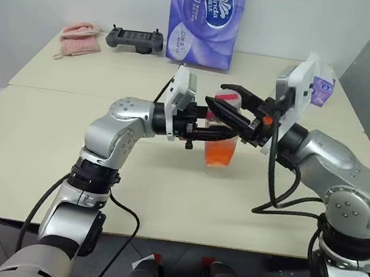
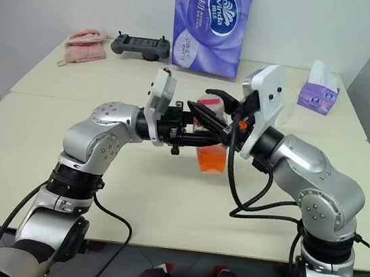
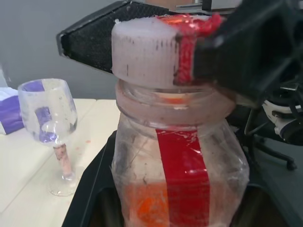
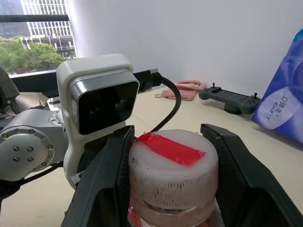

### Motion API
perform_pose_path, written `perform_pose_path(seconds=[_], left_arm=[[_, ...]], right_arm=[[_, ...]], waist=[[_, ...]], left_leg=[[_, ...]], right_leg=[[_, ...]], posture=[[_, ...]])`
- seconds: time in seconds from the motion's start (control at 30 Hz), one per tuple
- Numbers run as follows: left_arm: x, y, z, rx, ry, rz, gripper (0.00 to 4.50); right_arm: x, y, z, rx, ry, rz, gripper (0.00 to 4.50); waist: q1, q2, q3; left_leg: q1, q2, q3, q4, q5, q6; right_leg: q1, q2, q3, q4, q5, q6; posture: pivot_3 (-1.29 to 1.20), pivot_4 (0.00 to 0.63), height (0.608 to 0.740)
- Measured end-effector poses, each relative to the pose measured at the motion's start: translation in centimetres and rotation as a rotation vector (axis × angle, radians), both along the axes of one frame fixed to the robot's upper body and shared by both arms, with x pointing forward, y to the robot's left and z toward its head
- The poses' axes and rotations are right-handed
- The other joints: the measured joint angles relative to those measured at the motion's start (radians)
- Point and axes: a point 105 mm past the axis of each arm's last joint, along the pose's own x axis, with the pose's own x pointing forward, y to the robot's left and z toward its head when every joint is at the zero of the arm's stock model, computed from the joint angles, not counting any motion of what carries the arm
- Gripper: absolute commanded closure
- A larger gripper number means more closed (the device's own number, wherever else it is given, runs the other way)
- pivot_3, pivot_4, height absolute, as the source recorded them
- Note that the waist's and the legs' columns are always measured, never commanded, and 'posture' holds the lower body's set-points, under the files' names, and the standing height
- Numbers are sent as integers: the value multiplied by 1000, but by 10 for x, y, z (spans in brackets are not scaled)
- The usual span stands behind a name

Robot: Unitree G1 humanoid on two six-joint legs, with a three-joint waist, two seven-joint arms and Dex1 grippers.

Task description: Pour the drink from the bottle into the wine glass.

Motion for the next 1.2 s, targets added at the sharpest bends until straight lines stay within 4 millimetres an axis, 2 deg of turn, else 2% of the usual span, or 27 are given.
perform_pose_path(seconds=[0.07, 0.13, 0.2, 0.27, 0.33, 0.47, 0.53, 0.63, 0.77, 0.8, 1.03, 1.2], left_arm=[[0, 1, 6, -16, -14, 4, 2580], [0, 0, 3, 0, -20, 9, 2580], [0, -3, -7, 18, 6, 2, 2580], [1, -2, -10, 25, 16, 7, 2580], [2, -1, -10, 27, 16, 11, 2580], [1, -4, -11, 25, 18, 1, 2580], [1, -4, -11, 26, 18, 2, 2580], [3, 0, -10, 28, 17, 18, 2580], [2, -3, -10, 21, 19, 9, 2580], [2, -3, -10, 21, 19, 9, 2580], [3, -4, -6, 24, 6, 8, 2580], [3, -4, -6, 24, 7, 10, 2580]], right_arm=[[2, -2, 8, 96, 59, 16, 2568], [3, -13, 28, 233, 76, 13, 2568], [5, -27, 39, 205, 0, -67, 2568], [8, -37, 30, -6, -126, -193, 2568], [11, -39, 17, -130, -189, -240, 2568], [18, -47, -3, -83, -156, -307, 2568], [27, -74, -32, -97, -97, -468, 2568], [40, -117, -113, -149, 149, -708, 2568], [39, -153, -202, -206, 388, -957, 2568], [38, -156, -211, -215, 406, -971, 2294], [38, -162, -211, -223, 335, -1023, 23], [36, -161, -208, -242, 331, -1003, 23]], waist=[[0, 0, 0], [1, 0, 0], [6, 0, 0], [8, 0, 0], [2, 0, 0], [-4, 0, 0], [1, 0, -1], [9, -1, -1], [4, 0, -1], [3, 0, -1], [-1, 1, -1], [-1, 1, -1]], left_leg=[[0, 0, 0, 0, 0, 0], [0, 0, 0, 0, 0, 0], [-1, -1, 0, 0, 0, 0], [-1, -2, 0, 0, 0, 1], [-1, -2, 1, 0, -1, 1], [0, 0, 2, -1, 0, 1], [0, 0, 1, -1, 0, 1], [-1, -2, 3, 0, 0, 1], [1, -1, 6, 0, 0, 1], [1, -1, 6, 0, 0, 1], [2, 0, 6, 0, 0, 1], [2, 0, 6, 0, 0, 1]], right_leg=[[0, 0, 0, 0, 0, 0], [0, -1, 0, 0, 0, 0], [1, -1, -1, -2, 0, 0], [1, -1, -1, -3, 0, 1], [0, 0, 0, -3, 0, 1], [0, 0, 1, -1, 0, 1], [1, 0, 0, -2, 0, 1], [0, -1, 3, -2, 1, 2], [0, 0, 5, -2, 1, 2], [0, 0, 5, -2, 1, 2], [1, 1, 5, -2, 1, 2], [1, 1, 5, -2, 1, 2]], posture=[[0, 150, 740], [0, 150, 740], [0, 150, 740], [0, 150, 740], [0, 150, 740], [0, 150, 740], [0, 150, 740], [0, 150, 740], [0, 150, 740], [0, 150, 740], [0, 150, 740], [0, 150, 740]])
